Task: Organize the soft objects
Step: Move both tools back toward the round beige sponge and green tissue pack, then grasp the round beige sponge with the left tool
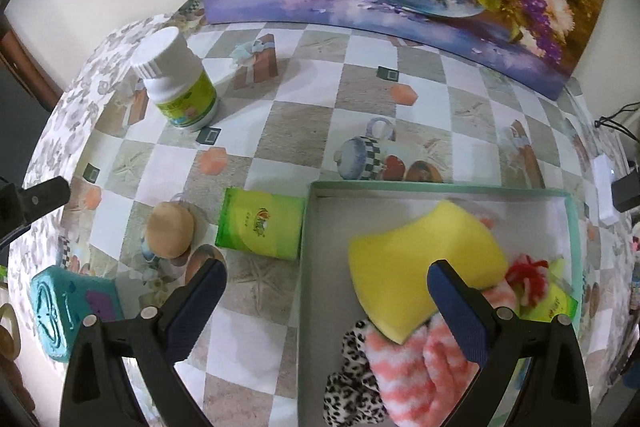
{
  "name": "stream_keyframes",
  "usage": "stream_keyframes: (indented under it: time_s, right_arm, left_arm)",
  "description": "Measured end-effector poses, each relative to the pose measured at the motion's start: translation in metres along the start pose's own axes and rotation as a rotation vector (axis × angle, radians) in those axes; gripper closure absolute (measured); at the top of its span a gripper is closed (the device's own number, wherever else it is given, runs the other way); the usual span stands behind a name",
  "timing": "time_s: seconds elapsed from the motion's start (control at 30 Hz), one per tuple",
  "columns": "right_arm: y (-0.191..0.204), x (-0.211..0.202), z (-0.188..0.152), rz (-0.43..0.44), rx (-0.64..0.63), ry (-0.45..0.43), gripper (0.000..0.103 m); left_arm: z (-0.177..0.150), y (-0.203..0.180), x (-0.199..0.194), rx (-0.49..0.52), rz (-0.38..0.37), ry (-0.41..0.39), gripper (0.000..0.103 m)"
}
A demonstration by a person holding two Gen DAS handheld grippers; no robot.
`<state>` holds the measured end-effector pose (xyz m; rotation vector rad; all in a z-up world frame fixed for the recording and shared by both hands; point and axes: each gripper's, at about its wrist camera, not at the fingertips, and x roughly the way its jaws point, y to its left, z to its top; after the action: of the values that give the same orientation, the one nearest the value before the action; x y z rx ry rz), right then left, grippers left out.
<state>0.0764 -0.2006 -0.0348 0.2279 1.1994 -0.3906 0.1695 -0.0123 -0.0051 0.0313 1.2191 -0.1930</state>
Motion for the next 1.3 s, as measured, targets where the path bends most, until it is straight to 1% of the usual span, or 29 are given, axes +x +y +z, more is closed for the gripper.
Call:
stream_keyframes:
  time_s: [0.2,0.23,0.33,0.53,0.63,0.77,0.83,0.87,0.97,1.03,1.1,1.13,1.2,1.3]
  right_arm:
    - [0.003,0.010,0.003,-0.011,-0.015,0.006,0.001]
    - [0.003,0.010,0.003,-0.012,-0.017,0.004,0.001]
    - [0.000,0.008,0.005,-0.015,-0.016,-0.008,0.001]
    - [-0.010,0.006,0.009,-0.024,0.004,-0.021,0.001]
    - [-0.013,0.007,0.009,-0.025,0.007,-0.017,0.001]
    - [-0.015,0.009,0.009,-0.030,0.007,-0.011,0.001]
    - [-0.015,0.010,0.009,-0.029,0.008,-0.009,0.001]
    - [-0.016,0.011,0.009,-0.029,0.009,-0.008,0.001]
    - [-0.015,0.013,0.008,-0.045,-0.005,-0.003,0.001]
    - [-0.014,0.013,0.007,-0.048,-0.010,0.000,0.001]
    - [-0.014,0.014,0.007,-0.049,-0.013,0.003,0.001]
    - [-0.014,0.014,0.007,-0.050,-0.015,0.004,0.001]
    - [-0.014,0.015,0.007,-0.054,-0.020,0.005,0.001]
    - [-0.014,0.014,0.006,-0.054,-0.017,0.003,0.001]
  left_arm:
    - [-0.001,-0.022,0.016,0.057,-0.016,0.037,0.013]
    - [-0.001,-0.025,0.018,0.059,-0.017,0.029,0.013]
    - [-0.002,-0.033,0.024,0.074,-0.026,0.038,0.013]
    - [-0.007,-0.054,0.039,0.139,-0.032,0.061,0.014]
    - [-0.010,-0.058,0.047,0.151,-0.034,0.081,0.021]
    - [-0.013,-0.061,0.058,0.147,-0.034,0.104,0.023]
    - [-0.014,-0.062,0.063,0.147,-0.036,0.114,0.028]
    - [-0.015,-0.062,0.066,0.142,-0.041,0.123,0.033]
    - [-0.016,-0.062,0.072,0.135,-0.043,0.140,0.034]
    - [-0.017,-0.062,0.075,0.132,-0.041,0.142,0.038]
    - [-0.018,-0.061,0.079,0.125,-0.042,0.152,0.043]
    - [-0.018,-0.062,0.081,0.121,-0.043,0.157,0.044]
    - [-0.020,-0.060,0.085,0.117,-0.043,0.167,0.050]
    - [-0.022,-0.062,0.093,0.120,-0.035,0.179,0.052]
